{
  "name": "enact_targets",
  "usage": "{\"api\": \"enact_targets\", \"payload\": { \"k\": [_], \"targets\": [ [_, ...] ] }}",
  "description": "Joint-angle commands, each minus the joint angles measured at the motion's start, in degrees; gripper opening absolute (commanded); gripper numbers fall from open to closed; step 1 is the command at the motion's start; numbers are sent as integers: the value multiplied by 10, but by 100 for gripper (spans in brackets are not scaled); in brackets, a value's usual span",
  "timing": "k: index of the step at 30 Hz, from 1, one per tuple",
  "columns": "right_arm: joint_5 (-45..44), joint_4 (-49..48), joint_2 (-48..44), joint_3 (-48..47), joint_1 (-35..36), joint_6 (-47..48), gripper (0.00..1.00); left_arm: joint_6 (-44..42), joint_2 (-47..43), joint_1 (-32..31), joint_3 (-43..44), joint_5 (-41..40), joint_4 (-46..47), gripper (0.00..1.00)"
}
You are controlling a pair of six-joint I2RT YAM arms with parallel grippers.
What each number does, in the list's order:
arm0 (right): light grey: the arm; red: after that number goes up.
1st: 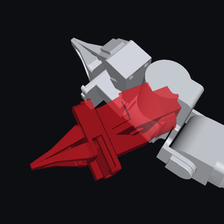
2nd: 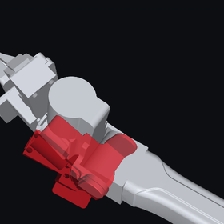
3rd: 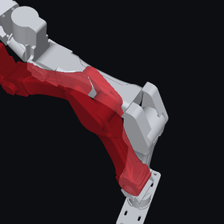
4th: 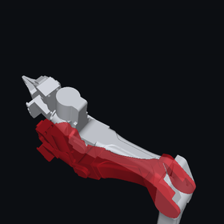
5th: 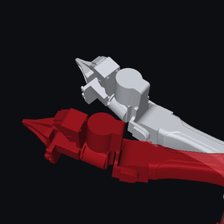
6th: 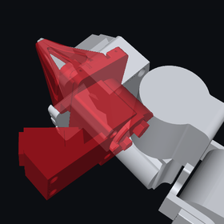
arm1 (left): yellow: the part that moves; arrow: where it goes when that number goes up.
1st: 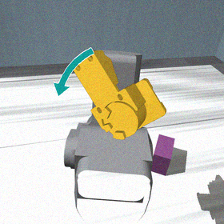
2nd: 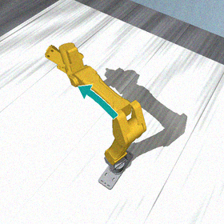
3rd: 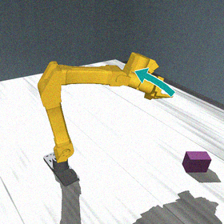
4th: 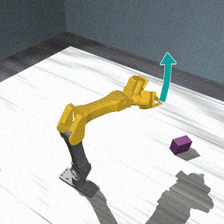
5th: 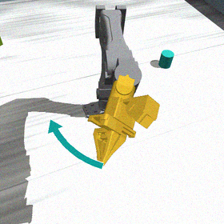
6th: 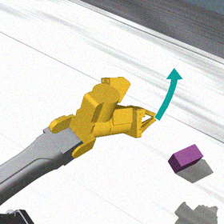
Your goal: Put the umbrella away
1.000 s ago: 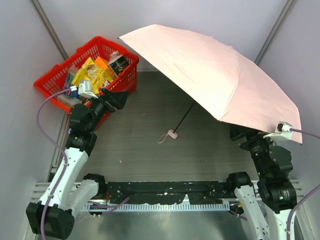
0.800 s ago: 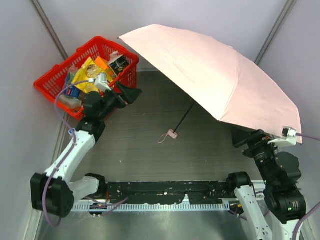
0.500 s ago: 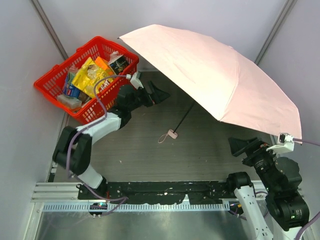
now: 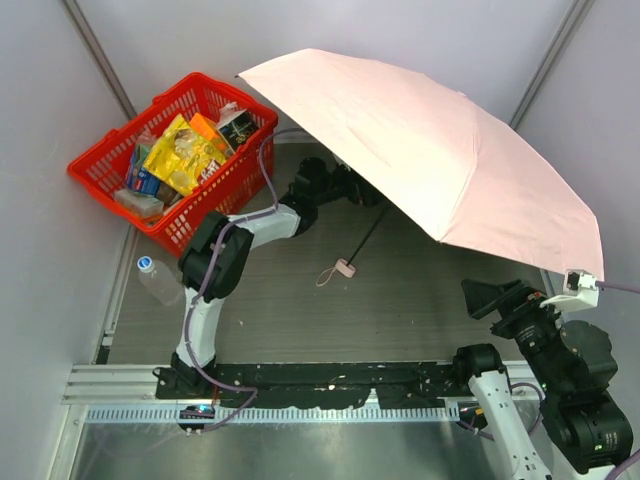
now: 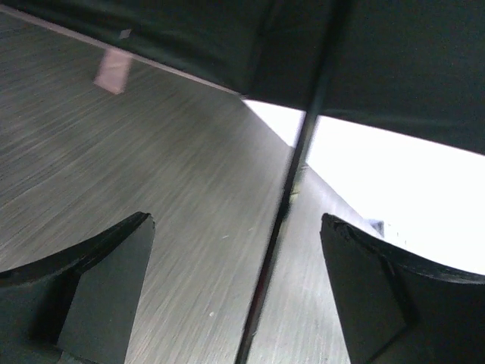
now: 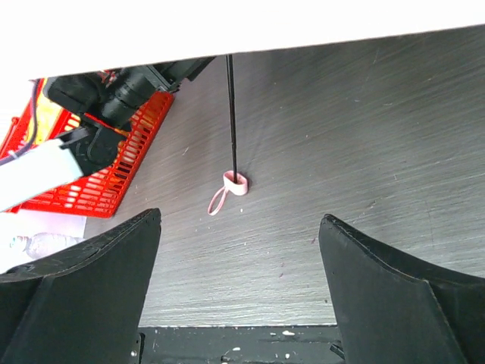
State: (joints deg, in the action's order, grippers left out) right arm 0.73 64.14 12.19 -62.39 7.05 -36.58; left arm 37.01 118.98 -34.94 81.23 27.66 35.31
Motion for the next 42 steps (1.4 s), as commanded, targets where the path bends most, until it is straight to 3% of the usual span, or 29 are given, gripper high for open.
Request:
{"api": "enact_targets", "payload": {
  "k": [1, 5, 7, 8, 11, 15, 22, 26, 30, 32, 35, 42],
  "targets": [
    [-6, -7, 15, -25, -1, 22, 89, 59, 56, -10, 38, 124, 156, 92],
    [-6, -4, 5, -22, 0, 19, 89, 68, 86, -37, 59, 145, 167, 86],
    [-6, -2, 3, -18, -1, 19, 89, 68, 93, -48, 63, 142, 168, 77],
    [-3, 0, 3, -13, -1, 19, 89, 65, 93, -52, 65, 134, 165, 70],
    [-4, 6, 4, -7, -1, 20, 89, 50, 78, -63, 78, 117, 129, 34],
    [-6, 13, 6, -4, -2, 22, 89, 5, 24, -79, 100, 62, 34, 1],
    [-41, 6, 6, -11, -1, 25, 89, -20, -74, -119, 205, -98, -192, 0],
    [-23, -26, 48, -14, -1, 13, 89, -28, -161, -147, 197, -205, -245, 0],
    [50, -78, 143, -9, -1, 19, 89, -140, -225, -216, 221, -424, -381, 0],
    [59, -95, 195, -29, -1, 26, 89, -157, -255, -235, 206, -474, -397, 0],
    [66, -195, 248, -51, -1, 8, 93, -163, -290, -256, 178, -541, -422, 0],
    [117, -467, 347, -77, 0, -109, 84, -272, -311, -334, 149, -717, -420, 0]
  ]
}}
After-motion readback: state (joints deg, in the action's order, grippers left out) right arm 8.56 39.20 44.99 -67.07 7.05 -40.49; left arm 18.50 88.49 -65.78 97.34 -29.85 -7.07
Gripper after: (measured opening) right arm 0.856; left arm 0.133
